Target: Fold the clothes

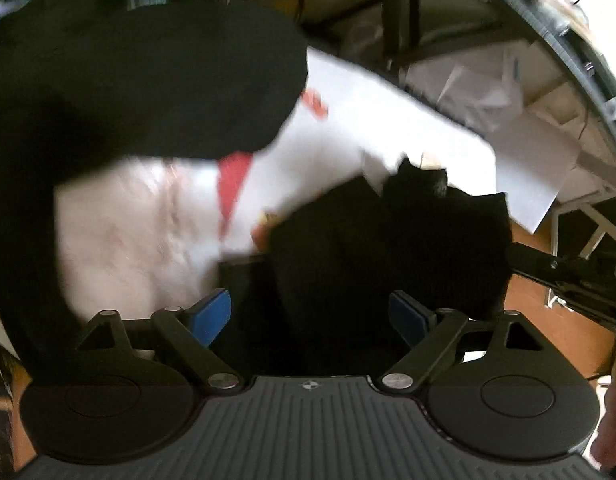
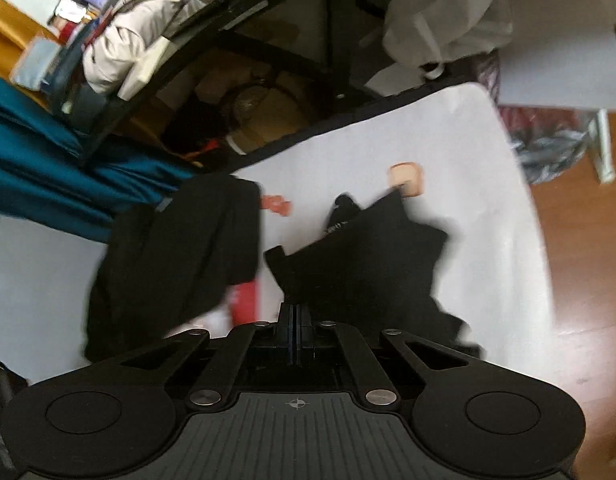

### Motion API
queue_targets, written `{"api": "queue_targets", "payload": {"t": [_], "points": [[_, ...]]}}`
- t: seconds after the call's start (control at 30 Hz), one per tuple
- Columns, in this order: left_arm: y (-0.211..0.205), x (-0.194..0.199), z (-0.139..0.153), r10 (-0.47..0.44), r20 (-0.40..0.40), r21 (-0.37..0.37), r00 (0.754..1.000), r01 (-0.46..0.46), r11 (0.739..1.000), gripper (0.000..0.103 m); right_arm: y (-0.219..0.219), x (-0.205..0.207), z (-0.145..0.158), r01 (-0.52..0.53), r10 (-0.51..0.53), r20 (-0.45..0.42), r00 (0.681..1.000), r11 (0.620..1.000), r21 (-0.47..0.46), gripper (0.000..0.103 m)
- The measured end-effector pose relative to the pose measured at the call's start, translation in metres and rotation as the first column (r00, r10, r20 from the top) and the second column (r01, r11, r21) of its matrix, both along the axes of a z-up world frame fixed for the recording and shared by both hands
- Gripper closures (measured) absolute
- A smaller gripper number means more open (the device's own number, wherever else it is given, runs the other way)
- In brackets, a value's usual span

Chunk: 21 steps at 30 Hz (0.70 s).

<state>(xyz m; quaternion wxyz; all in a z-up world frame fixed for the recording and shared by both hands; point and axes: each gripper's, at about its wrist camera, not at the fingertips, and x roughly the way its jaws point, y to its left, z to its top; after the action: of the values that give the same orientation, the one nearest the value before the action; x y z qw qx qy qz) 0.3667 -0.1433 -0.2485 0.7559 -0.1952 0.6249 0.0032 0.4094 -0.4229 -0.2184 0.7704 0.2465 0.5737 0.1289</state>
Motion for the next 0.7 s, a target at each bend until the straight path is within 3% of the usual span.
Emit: {"api": "queue_targets", "payload": {"t": [0.07, 0.13, 0.23, 0.4, 0.43, 0.47, 0.5, 0.53, 0.57, 0.6, 0.63, 0.7], "points": [[-0.006, 0.002, -0.017, 0.018, -0.039, -0.060, 0.999, -0.021, 0.998, 0.015, -0.005, -0.005, -0.005, -0.004, 0.004, -0.003, 1.000, 1.000, -0.011, 0.102], [-0.013, 0.007, -0.037, 0.036, -0.082, -0.075, 0.996, -0.043, 0.996, 0.015, -0.010, -0.010, -0.006, -0.012, 0.012, 0.012, 1.000, 0.999, -0.039, 0.102], [-0.029, 0.017, -0.062, 0.030, -0.131, -0.045, 0.991, -0.036, 0.998, 0.015, -0.018, -0.021, -0.010, -0.010, 0.013, 0.027, 1.000, 0.996, -0.092, 0.102], [-0.061, 0.035, -0.088, -0.030, -0.153, 0.009, 0.988, 0.031, 0.999, 0.015, -0.040, -0.029, -0.035, -0.010, 0.007, -0.025, 1.000, 0.991, -0.133, 0.101], [-0.064, 0.037, -0.091, -0.030, -0.145, 0.020, 0.989, 0.033, 0.999, 0.015, -0.044, -0.031, -0.039, -0.014, 0.009, -0.034, 0.999, 0.989, -0.150, 0.100], [-0.067, 0.039, -0.093, -0.029, -0.136, 0.031, 0.990, 0.034, 0.999, 0.016, -0.049, -0.032, -0.038, -0.007, 0.002, -0.028, 1.000, 0.988, -0.157, 0.090], [-0.068, 0.040, -0.094, -0.023, -0.120, 0.031, 0.993, 0.027, 0.999, 0.029, -0.054, -0.033, -0.037, 0.002, -0.005, -0.020, 1.000, 0.987, -0.162, 0.076], [-0.067, 0.041, -0.095, -0.012, -0.111, 0.016, 0.994, 0.014, 1.000, 0.055, -0.059, -0.034, -0.036, 0.011, -0.013, -0.012, 1.000, 0.986, -0.168, 0.071], [-0.066, 0.041, -0.096, -0.005, -0.117, 0.009, 0.993, 0.006, 1.000, 0.067, -0.064, -0.035, -0.035, 0.020, -0.021, -0.004, 1.000, 0.985, -0.173, 0.066], [-0.066, 0.042, -0.097, 0.002, -0.124, 0.003, 0.992, -0.001, 1.000, 0.087, -0.069, -0.036, -0.034, 0.029, -0.028, 0.004, 1.000, 0.984, -0.178, 0.066], [-0.066, 0.041, -0.096, 0.003, -0.120, 0.005, 0.993, -0.002, 1.000, 0.096, -0.074, -0.037, -0.033, 0.038, -0.036, 0.013, 0.999, 0.982, -0.183, 0.066], [-0.065, 0.040, -0.090, 0.004, -0.104, 0.057, 0.995, 0.002, 0.998, 0.100, -0.085, -0.031, -0.031, 0.063, -0.060, 0.021, 0.998, 0.982, -0.179, 0.063]]}}
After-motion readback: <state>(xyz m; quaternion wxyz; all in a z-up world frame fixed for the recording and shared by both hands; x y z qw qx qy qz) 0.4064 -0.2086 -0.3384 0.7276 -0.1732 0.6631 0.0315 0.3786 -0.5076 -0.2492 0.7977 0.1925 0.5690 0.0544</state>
